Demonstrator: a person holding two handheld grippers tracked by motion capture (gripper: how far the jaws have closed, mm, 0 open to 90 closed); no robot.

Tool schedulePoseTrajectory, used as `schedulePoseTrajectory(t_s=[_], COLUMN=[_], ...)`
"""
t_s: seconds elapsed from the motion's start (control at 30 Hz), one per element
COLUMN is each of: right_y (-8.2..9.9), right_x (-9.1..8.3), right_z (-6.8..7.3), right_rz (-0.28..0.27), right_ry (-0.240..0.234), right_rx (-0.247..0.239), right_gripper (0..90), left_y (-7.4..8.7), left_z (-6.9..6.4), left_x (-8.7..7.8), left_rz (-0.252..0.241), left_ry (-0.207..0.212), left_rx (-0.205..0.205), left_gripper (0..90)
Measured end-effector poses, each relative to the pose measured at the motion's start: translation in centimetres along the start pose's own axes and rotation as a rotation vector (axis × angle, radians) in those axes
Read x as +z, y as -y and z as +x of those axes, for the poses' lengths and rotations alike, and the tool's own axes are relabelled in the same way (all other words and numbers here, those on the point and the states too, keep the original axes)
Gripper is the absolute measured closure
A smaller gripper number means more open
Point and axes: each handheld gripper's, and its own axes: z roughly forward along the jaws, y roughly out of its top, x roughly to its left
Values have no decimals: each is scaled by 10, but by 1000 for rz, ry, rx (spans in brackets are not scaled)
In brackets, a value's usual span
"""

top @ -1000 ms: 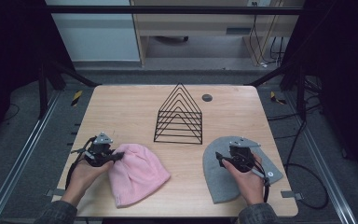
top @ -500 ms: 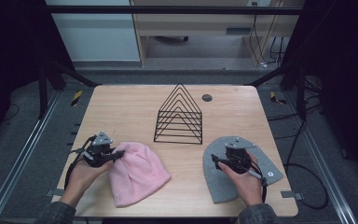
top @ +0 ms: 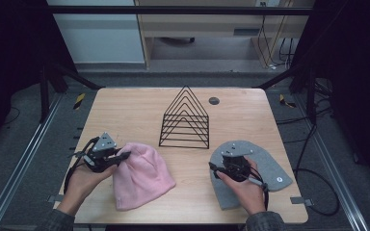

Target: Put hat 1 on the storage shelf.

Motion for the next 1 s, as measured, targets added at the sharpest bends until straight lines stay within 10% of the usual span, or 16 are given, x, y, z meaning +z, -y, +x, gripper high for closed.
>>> schedulePoseTrajectory(t_s=[0.53,1.0], right_y=[-26,-86], right_x=[-8,-1], right_z=[22,57], right_rz=[-75,-95], right_ry=[-63,-135], right_rx=[-58,-172], right_gripper=[350,368], left_y=[-59,-119], left_z=[-10,8], left_x=[-24,-62], left_rz=[-19,-85], left_ry=[22,-18], left_rx=[144,225], left_gripper=[768,767])
